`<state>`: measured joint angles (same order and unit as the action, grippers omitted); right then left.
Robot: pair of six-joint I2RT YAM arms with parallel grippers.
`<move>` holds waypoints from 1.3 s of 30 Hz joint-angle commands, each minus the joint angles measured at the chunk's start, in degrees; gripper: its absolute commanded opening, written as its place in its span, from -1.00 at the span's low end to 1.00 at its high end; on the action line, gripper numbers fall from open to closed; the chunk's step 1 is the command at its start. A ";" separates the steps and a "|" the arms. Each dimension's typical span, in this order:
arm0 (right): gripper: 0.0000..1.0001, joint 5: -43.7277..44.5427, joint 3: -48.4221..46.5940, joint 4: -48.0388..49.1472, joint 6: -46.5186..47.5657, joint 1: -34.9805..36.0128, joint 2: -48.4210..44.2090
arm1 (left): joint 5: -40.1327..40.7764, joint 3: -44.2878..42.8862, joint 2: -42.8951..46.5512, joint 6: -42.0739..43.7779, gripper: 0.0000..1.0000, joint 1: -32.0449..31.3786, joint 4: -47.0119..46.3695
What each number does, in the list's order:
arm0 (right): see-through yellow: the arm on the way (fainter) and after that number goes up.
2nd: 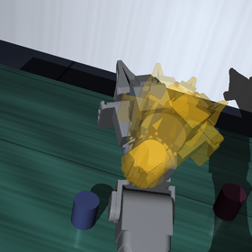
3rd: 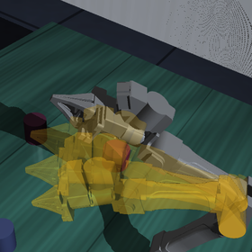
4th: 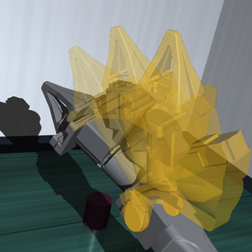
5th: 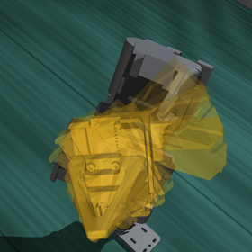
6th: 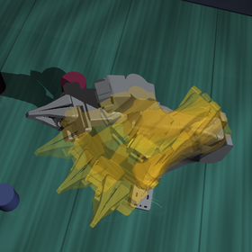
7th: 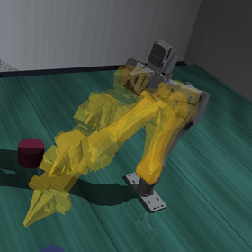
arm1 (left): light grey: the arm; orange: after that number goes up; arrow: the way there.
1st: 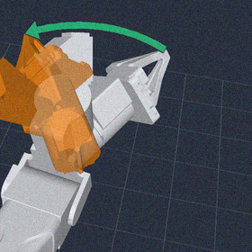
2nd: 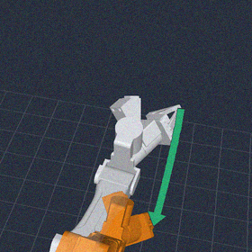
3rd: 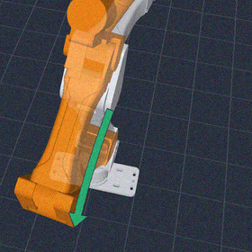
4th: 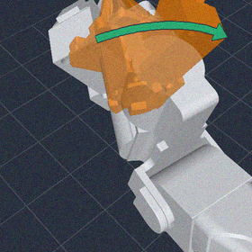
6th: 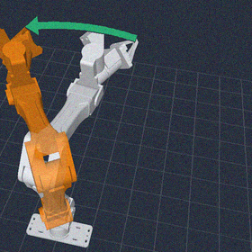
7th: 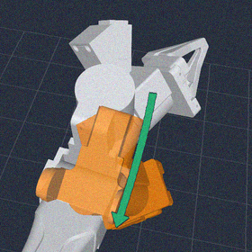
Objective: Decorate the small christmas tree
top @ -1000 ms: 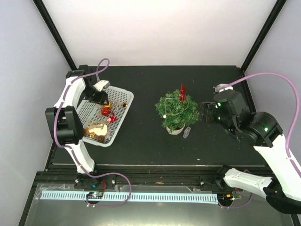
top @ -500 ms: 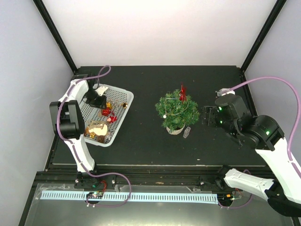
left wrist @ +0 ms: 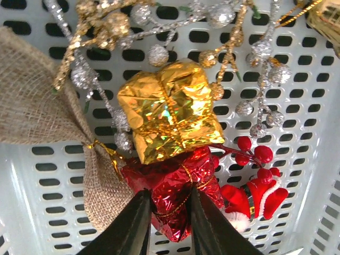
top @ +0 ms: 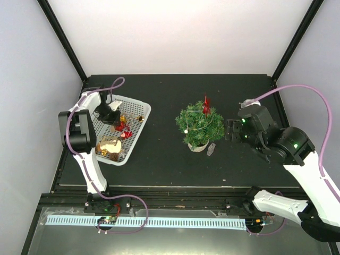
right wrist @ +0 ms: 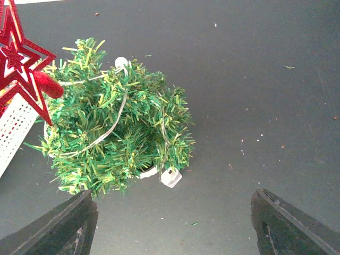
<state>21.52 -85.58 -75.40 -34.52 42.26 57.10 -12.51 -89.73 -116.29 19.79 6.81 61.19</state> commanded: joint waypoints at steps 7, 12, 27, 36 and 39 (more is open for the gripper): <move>0.59 -0.36 -0.99 1.30 1.55 -0.22 1.09 | -3.64 1.24 -0.93 -0.82 -0.95 0.75 -0.88; 0.59 0.10 -1.71 0.86 1.83 -0.20 1.45 | -4.90 -0.59 2.12 -0.34 -0.97 1.91 2.38; 0.60 1.35 -1.75 0.11 1.98 -0.22 2.23 | -27.82 -26.03 12.97 5.81 -0.96 -16.88 21.13; 0.59 1.11 -1.93 -1.48 -0.08 -0.24 1.62 | -36.61 -32.79 13.45 7.31 -0.95 -29.14 17.03; 0.59 1.17 -1.63 -2.03 -0.91 -0.20 0.59 | -38.18 -33.08 13.39 9.81 -0.94 -32.25 17.69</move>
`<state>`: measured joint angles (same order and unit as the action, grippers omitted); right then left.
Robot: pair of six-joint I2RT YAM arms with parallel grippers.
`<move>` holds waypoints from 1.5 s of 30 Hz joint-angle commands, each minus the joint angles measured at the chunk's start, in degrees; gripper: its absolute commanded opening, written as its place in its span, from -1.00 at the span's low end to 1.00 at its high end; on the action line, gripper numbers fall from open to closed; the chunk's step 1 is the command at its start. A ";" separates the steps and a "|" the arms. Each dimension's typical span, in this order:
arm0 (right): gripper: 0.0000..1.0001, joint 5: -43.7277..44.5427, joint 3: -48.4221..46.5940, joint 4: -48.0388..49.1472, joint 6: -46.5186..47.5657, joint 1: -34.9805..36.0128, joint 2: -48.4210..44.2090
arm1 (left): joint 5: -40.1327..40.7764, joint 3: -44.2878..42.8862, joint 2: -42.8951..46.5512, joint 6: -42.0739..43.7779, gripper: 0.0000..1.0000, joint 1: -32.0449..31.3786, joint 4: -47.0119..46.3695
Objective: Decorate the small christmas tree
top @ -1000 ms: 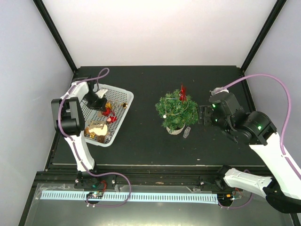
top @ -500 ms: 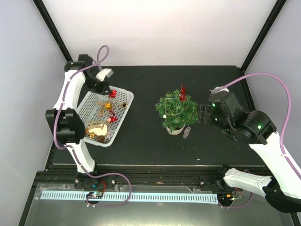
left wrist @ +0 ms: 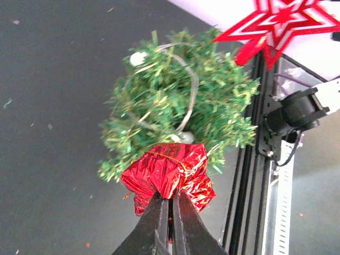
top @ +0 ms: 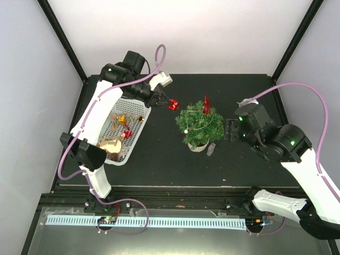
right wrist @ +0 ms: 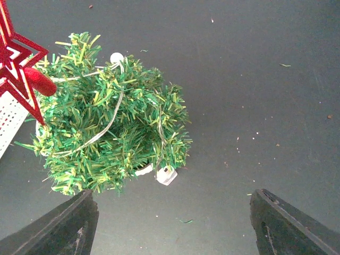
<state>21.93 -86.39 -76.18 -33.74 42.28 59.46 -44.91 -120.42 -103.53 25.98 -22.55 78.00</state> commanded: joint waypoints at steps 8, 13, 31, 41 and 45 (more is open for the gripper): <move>0.58 -0.11 1.75 -1.61 -4.23 -0.19 -4.07 | -9.82 -2.04 1.13 6.72 -0.93 -6.81 2.50; 0.57 -0.84 2.85 -1.13 -5.43 -0.24 -4.97 | -7.33 0.15 1.32 3.76 -0.93 -8.34 -1.71; 0.55 -1.23 2.87 -0.99 -6.11 -0.21 -5.26 | 0.78 0.63 -5.91 -0.40 -0.94 -10.30 -8.38; 0.55 -1.26 3.05 -0.96 -5.46 -0.19 -5.17 | 2.37 1.08 -8.52 -2.21 -0.94 -11.02 -10.01; 0.55 -1.27 2.93 -0.84 -5.31 -0.25 -5.17 | 4.25 2.21 -8.62 -2.62 -0.92 -12.15 -10.50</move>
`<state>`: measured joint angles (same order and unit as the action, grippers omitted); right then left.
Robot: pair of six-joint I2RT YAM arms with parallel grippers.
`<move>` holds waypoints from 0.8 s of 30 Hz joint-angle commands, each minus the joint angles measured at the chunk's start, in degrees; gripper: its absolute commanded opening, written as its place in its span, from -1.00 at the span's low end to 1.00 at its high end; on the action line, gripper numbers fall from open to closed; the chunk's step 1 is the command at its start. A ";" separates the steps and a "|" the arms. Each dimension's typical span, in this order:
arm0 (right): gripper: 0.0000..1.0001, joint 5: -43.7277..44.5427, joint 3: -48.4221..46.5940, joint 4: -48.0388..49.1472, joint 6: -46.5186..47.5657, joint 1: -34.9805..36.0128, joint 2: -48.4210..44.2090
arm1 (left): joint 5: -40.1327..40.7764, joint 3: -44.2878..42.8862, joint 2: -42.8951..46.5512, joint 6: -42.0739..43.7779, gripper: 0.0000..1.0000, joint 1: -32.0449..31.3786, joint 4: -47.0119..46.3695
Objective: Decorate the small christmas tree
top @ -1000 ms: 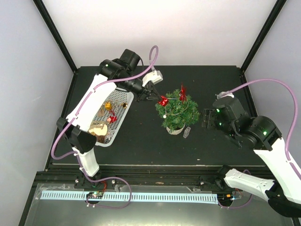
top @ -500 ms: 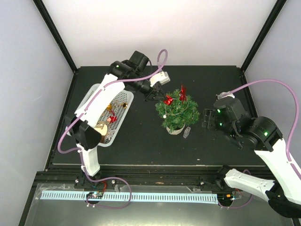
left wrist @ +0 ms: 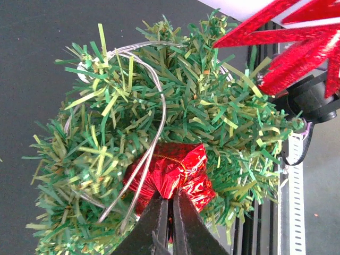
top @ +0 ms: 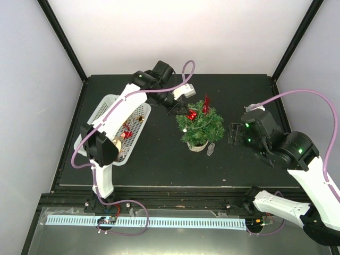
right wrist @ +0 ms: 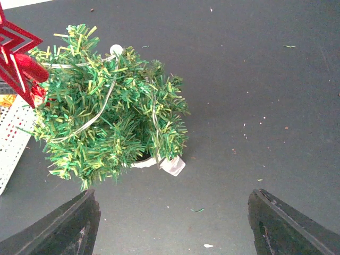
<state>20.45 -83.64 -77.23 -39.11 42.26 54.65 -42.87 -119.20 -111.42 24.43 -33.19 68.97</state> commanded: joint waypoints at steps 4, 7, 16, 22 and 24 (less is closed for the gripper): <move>0.55 0.40 0.36 0.37 0.33 -0.19 -0.36 | 3.99 1.94 -0.48 -1.30 -0.92 -2.70 -1.77; 0.55 0.30 0.41 0.48 0.36 -0.23 -0.42 | 6.04 3.35 0.23 -1.55 -0.90 -3.89 -2.81; 0.54 -0.04 1.10 1.24 0.61 -0.19 -0.69 | 10.01 5.38 1.60 -2.01 -0.73 -5.05 -4.48; 0.55 -0.40 1.47 1.98 0.78 -0.22 -0.72 | 12.30 4.76 3.28 -1.68 -0.56 -4.92 -4.59; 0.55 -0.47 1.54 2.08 0.86 -0.24 -0.75 | 13.25 4.36 3.71 -1.49 -0.49 -4.89 -4.64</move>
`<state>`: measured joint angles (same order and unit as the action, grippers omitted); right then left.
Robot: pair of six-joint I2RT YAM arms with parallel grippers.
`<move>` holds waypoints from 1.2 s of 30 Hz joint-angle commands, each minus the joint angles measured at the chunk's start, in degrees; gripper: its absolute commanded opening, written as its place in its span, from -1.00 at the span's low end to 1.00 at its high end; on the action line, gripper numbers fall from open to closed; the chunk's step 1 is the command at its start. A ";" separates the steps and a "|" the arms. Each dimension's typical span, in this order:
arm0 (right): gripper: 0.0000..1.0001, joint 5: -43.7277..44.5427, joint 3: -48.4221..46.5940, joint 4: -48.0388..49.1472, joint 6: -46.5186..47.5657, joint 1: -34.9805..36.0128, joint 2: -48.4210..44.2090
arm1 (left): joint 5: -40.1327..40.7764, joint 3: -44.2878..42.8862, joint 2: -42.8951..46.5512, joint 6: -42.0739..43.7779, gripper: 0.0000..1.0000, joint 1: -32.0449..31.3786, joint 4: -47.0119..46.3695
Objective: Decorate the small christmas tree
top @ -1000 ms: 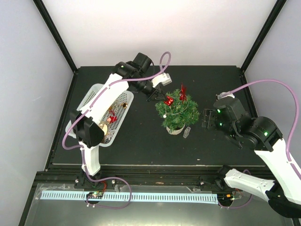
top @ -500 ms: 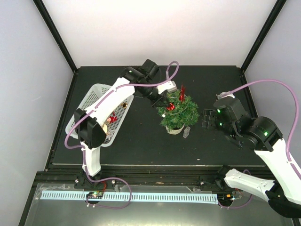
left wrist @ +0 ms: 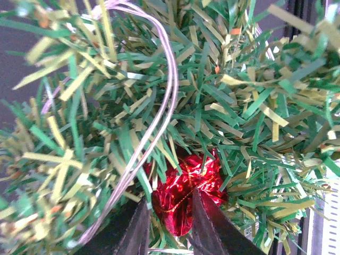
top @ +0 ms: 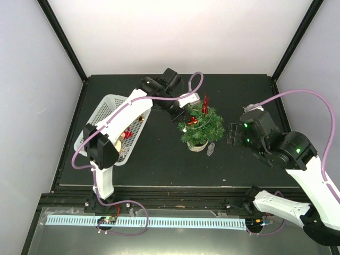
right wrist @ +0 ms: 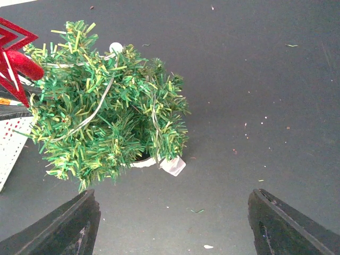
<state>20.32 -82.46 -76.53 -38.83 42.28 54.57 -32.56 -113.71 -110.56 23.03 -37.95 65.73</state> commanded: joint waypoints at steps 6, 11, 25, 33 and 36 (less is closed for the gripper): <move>0.55 -0.12 0.22 1.38 0.84 -0.19 -0.69 | 5.13 -2.53 4.41 -0.04 -0.37 0.05 -2.24; 0.55 0.01 0.13 1.64 1.11 -0.19 -0.51 | 5.56 -4.28 5.20 -0.30 -0.28 0.39 -1.63; 0.56 0.88 1.28 0.81 1.22 -0.24 -1.16 | -27.78 2.04 14.24 4.44 -0.28 25.27 4.04; 0.56 -0.33 3.29 1.13 0.97 -0.21 -1.24 | 1.94 8.61 9.15 -8.41 -0.78 38.99 -6.08; 0.56 -0.99 4.10 1.35 0.71 -0.21 -1.39 | 14.75 6.19 2.75 -11.64 -0.95 41.01 -2.19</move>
<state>20.14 -79.22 -75.83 -37.82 42.28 53.67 -38.37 -105.58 -101.49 17.47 1.63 62.24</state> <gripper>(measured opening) 0.780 0.038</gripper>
